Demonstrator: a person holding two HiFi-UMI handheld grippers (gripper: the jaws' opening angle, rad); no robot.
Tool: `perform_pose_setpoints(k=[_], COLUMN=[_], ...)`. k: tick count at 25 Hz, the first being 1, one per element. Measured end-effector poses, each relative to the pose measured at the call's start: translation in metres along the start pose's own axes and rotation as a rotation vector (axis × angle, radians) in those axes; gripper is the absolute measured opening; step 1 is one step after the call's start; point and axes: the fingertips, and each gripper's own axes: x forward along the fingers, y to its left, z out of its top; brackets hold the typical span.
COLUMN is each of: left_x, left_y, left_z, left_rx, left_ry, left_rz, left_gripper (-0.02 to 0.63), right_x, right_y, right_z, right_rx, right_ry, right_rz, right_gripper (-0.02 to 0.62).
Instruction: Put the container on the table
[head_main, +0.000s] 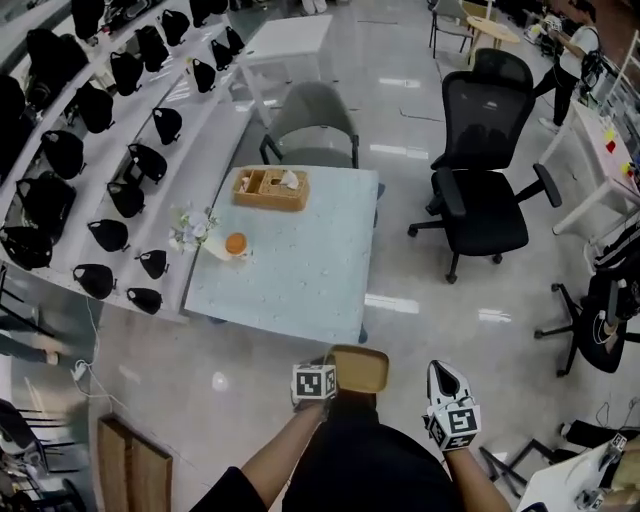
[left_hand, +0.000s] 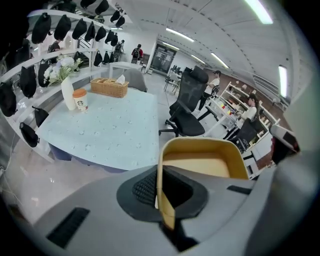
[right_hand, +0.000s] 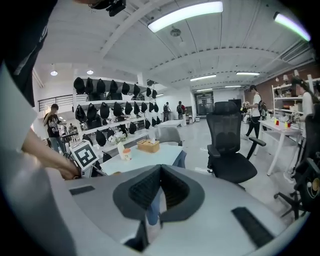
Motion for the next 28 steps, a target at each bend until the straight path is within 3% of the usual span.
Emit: perform_pose_setpoints(k=[14,22,28], left_x=[0.033,0.027,0.015], left_y=[0.037,0.044,0.054], left_z=[0.069,0.092,0.094], left_rx=[-0.068,-0.078,-0.132], left_ry=[0.01,-0.021,-0.039], left_rz=[0.048,0.076,0.102], left_gripper=[0.008,0.009,0.009], right_x=[0.087,0.114,0.133], right_y=[-0.031,-0.038,-0.042], right_z=[0.062,0.085,0.106], right_rx=[-0.04,-0.044,-0.038], right_ry=[0.01,-0.029,-0.056], right_rz=[0.066,0.094,0.096], right_gripper=[-0.002,-0.002,-0.002])
